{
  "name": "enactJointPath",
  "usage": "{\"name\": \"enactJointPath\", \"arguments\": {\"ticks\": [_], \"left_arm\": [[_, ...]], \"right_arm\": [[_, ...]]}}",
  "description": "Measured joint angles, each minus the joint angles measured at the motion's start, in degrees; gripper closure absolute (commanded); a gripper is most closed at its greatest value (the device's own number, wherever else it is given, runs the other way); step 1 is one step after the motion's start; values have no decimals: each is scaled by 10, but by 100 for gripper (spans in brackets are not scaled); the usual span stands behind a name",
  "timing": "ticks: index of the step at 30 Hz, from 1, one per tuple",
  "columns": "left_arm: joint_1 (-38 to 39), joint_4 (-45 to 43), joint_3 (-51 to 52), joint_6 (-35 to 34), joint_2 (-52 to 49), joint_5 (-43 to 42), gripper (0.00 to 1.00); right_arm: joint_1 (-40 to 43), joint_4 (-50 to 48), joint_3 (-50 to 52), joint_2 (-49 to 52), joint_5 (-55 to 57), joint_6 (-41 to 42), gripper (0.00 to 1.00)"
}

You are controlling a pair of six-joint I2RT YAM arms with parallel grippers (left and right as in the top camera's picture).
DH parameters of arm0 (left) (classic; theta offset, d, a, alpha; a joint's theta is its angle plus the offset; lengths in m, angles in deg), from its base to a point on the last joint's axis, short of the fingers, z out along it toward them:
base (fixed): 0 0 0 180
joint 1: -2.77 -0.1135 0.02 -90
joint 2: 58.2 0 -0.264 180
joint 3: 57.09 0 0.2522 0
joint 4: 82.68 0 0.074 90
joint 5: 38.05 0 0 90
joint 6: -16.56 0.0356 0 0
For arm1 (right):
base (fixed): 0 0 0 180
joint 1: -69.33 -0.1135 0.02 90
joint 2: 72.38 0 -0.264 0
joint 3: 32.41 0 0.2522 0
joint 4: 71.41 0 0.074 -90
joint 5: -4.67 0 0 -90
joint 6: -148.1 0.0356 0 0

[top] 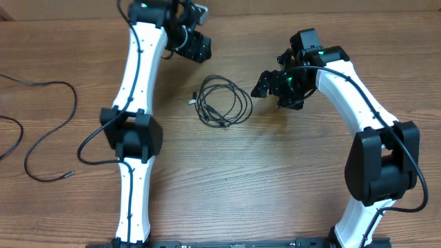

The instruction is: Untangle cables

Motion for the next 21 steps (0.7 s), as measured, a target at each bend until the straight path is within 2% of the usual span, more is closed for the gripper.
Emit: {"name": "enactJointPath", "arguments": {"ticks": [3,9,16,18,21], "left_arm": [[1,0,0,3,-36,-3,40],[0,5,3,10,-89,-52,44],[1,3,3,-4,-113,-66,61],[1,2,4,-8,-128,-66,71],[1,1,5,-20,-137,-68,78]], "right_arm": [[0,2,0,0,0,0,14],[0,7,0,0,1,0,14],[0,7,0,0,3,0,13],[0,10,0,0,7,0,13],[0,14,0,0,13,0,13]]}}
